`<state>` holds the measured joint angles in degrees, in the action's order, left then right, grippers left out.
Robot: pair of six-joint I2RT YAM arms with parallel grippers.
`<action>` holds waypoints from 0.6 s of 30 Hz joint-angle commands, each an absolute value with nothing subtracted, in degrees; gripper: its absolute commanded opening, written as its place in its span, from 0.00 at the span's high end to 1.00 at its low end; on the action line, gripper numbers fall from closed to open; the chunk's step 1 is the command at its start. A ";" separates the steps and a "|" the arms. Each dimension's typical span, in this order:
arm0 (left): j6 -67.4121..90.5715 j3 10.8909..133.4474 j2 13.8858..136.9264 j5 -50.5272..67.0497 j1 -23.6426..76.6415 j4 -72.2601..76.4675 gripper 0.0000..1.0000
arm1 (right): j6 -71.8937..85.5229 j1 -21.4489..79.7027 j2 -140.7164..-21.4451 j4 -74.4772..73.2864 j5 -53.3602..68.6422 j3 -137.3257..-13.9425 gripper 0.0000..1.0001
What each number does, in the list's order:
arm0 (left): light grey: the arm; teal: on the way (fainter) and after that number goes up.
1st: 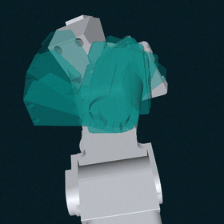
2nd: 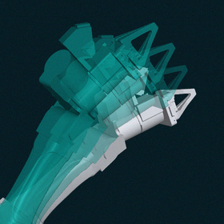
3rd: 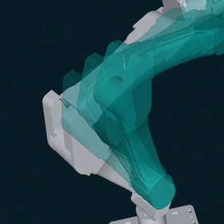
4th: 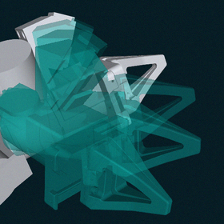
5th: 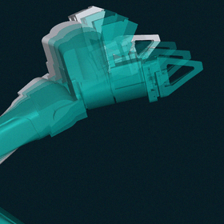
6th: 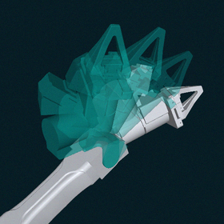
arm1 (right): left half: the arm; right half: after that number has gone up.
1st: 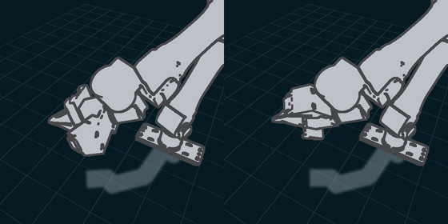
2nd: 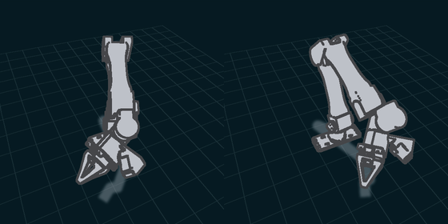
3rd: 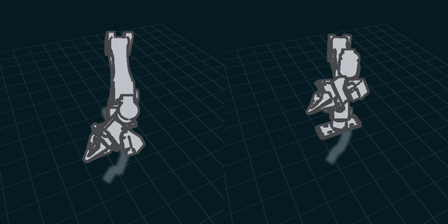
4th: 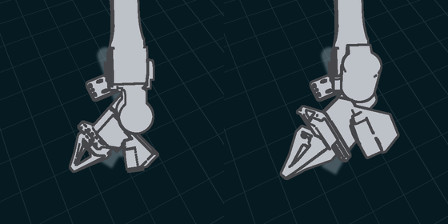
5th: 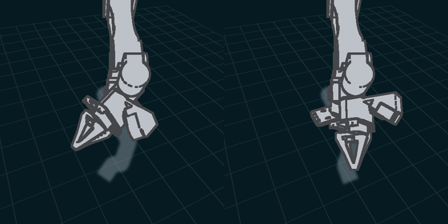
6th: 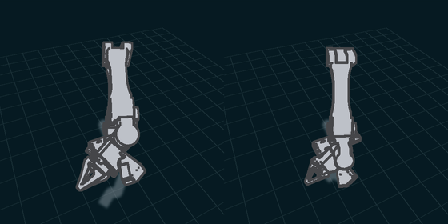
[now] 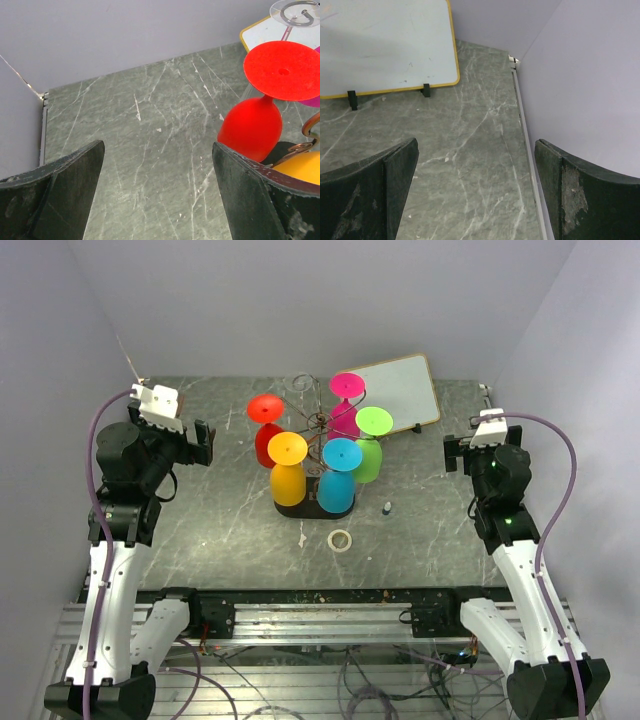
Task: Place the wine glass upside down on the wine glass rack
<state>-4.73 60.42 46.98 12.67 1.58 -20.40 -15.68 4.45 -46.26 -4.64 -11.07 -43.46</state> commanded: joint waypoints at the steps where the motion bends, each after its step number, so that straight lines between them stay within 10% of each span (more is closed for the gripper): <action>1: -4.97 61.48 46.98 11.83 1.01 -20.43 0.01 | -16.21 4.01 -46.41 -3.98 -11.74 -42.95 0.00; 18: -5.20 61.03 46.29 11.42 0.88 -20.23 0.01 | -16.50 4.09 -46.90 -4.62 -10.83 -42.79 0.00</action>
